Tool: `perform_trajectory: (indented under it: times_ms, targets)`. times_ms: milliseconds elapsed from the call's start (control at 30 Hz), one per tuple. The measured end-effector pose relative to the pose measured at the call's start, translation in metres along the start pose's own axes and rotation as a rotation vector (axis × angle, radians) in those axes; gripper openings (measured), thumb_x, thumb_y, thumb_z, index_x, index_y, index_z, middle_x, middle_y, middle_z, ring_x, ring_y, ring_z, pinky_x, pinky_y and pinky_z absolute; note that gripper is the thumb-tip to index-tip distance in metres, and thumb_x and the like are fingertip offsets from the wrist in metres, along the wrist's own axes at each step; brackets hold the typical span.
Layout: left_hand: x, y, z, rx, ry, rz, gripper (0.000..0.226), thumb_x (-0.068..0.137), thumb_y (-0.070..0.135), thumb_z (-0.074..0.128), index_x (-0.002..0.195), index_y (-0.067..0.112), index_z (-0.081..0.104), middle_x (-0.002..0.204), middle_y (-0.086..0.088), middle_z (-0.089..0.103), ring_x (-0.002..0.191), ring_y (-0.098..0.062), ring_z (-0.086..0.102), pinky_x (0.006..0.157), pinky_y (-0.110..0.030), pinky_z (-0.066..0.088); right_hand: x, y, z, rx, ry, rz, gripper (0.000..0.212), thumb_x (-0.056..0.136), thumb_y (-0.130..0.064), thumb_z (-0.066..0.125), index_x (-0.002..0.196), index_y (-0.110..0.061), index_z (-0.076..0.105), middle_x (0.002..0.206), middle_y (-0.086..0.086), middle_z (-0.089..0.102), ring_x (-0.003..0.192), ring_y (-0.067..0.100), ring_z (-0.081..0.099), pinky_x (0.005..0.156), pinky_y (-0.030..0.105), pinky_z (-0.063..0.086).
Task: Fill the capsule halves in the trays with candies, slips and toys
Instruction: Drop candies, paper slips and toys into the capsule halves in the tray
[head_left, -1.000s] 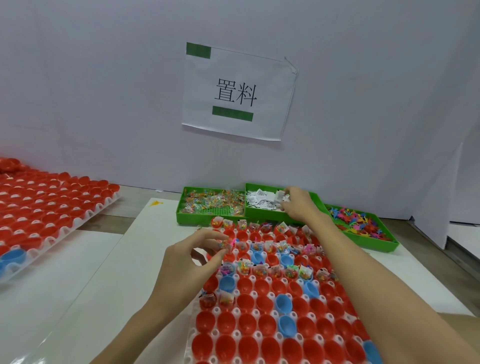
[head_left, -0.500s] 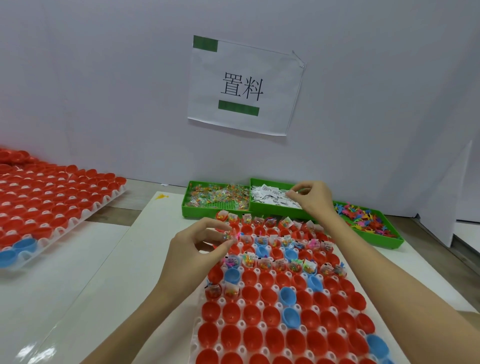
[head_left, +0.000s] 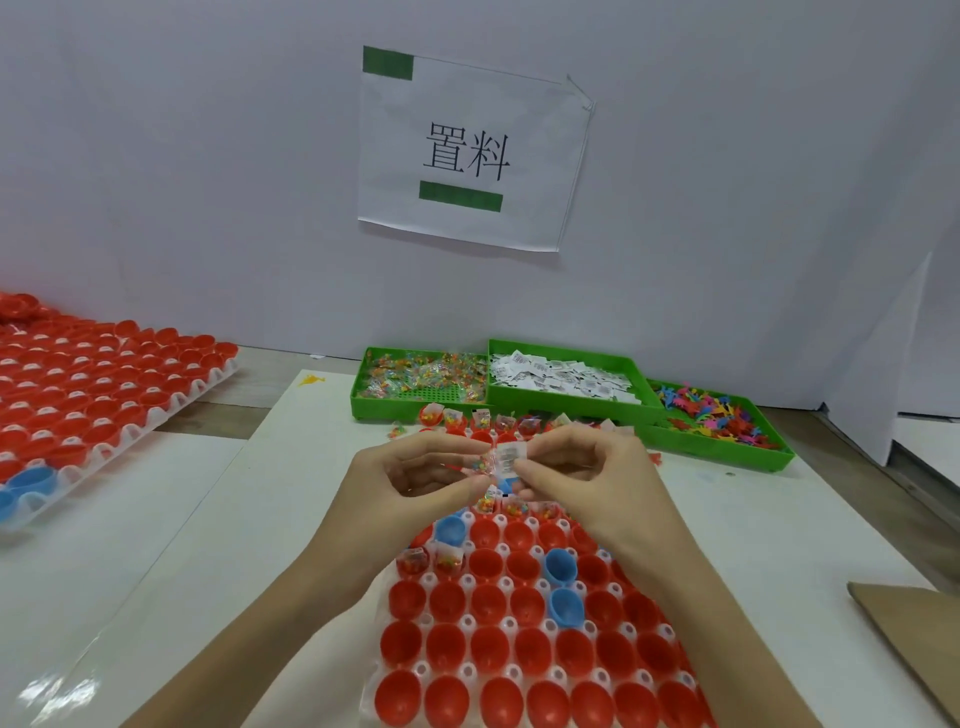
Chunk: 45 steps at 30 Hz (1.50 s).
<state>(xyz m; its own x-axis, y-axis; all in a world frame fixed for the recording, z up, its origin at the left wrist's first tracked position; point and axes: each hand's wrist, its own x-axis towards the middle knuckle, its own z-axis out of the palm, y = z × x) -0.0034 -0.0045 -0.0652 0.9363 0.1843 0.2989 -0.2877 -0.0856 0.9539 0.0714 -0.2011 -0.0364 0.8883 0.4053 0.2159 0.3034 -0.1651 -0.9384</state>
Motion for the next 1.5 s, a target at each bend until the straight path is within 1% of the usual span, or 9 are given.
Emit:
perform_trajectory:
  times_ms: [167,333,500,700,800,867,1033,1267,1500]
  targets:
    - [-0.005,0.001,0.008,0.011,0.007,0.036,0.020,0.085,0.020,0.080,0.101,0.030,0.080,0.094,-0.002,0.080,0.084,-0.021,0.078,0.077,-0.024,0.062,-0.014,0.000,0.008,0.030,-0.077,-0.036,0.005,0.087,-0.015,0.081,0.091,-0.017,0.078,0.083,0.003,0.078,0.075,0.019,0.077,0.071,0.022,0.060]
    - [-0.006,0.001,0.009,0.109,-0.054,0.044,0.031,0.083,0.022,0.082,0.111,0.037,0.077,0.102,0.002,0.078,0.084,-0.020,0.076,0.076,-0.027,0.063,-0.019,0.006,0.002,0.007,-0.128,-0.057,0.006,0.090,-0.013,0.077,0.095,-0.014,0.079,0.084,0.005,0.078,0.075,0.018,0.076,0.072,0.022,0.059]
    - [-0.007,-0.002,0.010,0.127,-0.056,0.001,0.013,0.082,0.024,0.082,0.094,0.026,0.079,0.089,-0.002,0.078,0.078,-0.018,0.074,0.067,-0.030,0.063,-0.017,-0.001,-0.011,-0.041,-0.211,-0.045,0.010,0.096,-0.017,0.071,0.100,-0.016,0.080,0.087,0.007,0.078,0.081,0.022,0.076,0.075,0.024,0.060]
    - [-0.003,0.000,0.003,0.072,-0.045,-0.005,0.018,0.077,0.033,0.082,0.089,0.020,0.078,0.082,-0.008,0.077,0.073,-0.020,0.073,0.068,-0.020,0.058,0.049,0.011,-0.073,-0.283,0.213,-0.017,0.016,0.099,-0.006,0.062,0.097,-0.012,0.077,0.078,0.004,0.076,0.075,0.022,0.075,0.064,0.024,0.060]
    - [-0.002,-0.001,0.003,0.087,-0.054,0.003,0.014,0.078,0.032,0.082,0.086,0.021,0.077,0.074,-0.009,0.074,0.065,-0.018,0.071,0.065,-0.019,0.057,0.101,0.041,-0.119,-0.618,0.347,0.099,0.019,0.100,-0.002,0.056,0.104,-0.003,0.074,0.097,0.015,0.076,0.090,0.030,0.072,0.084,0.039,0.059]
    - [-0.002,-0.001,0.002,0.092,-0.053,0.008,0.013,0.078,0.032,0.082,0.084,0.022,0.077,0.073,-0.009,0.074,0.064,-0.017,0.070,0.064,-0.019,0.056,0.124,0.067,-0.148,-0.851,0.366,0.181,0.020,0.098,0.001,0.058,0.108,-0.001,0.075,0.110,0.020,0.074,0.102,0.033,0.069,0.090,0.037,0.055]
    - [0.000,-0.003,-0.002,0.124,-0.032,0.017,0.017,0.075,0.038,0.082,0.085,0.025,0.078,0.073,-0.008,0.074,0.064,-0.022,0.070,0.063,-0.019,0.056,0.137,0.109,-0.197,-1.182,0.256,0.333,0.026,0.096,-0.001,0.062,0.120,-0.002,0.072,0.123,0.024,0.069,0.116,0.036,0.065,0.097,0.041,0.052]
    - [0.001,-0.003,-0.003,0.142,-0.031,0.012,0.011,0.075,0.033,0.082,0.083,0.028,0.077,0.071,-0.008,0.074,0.060,-0.020,0.070,0.060,-0.017,0.055,0.149,0.112,-0.206,-1.175,0.145,0.385,0.019,0.089,-0.008,0.078,0.105,0.001,0.078,0.120,0.017,0.073,0.114,0.030,0.067,0.097,0.035,0.051]
    - [0.002,-0.005,-0.005,0.150,-0.027,-0.006,0.013,0.076,0.033,0.084,0.085,0.026,0.077,0.071,-0.009,0.074,0.062,-0.022,0.071,0.061,-0.018,0.056,0.154,0.116,-0.202,-1.196,0.130,0.416,0.013,0.097,-0.010,0.066,0.097,0.003,0.062,0.112,0.023,0.071,0.107,0.033,0.067,0.089,0.040,0.053]
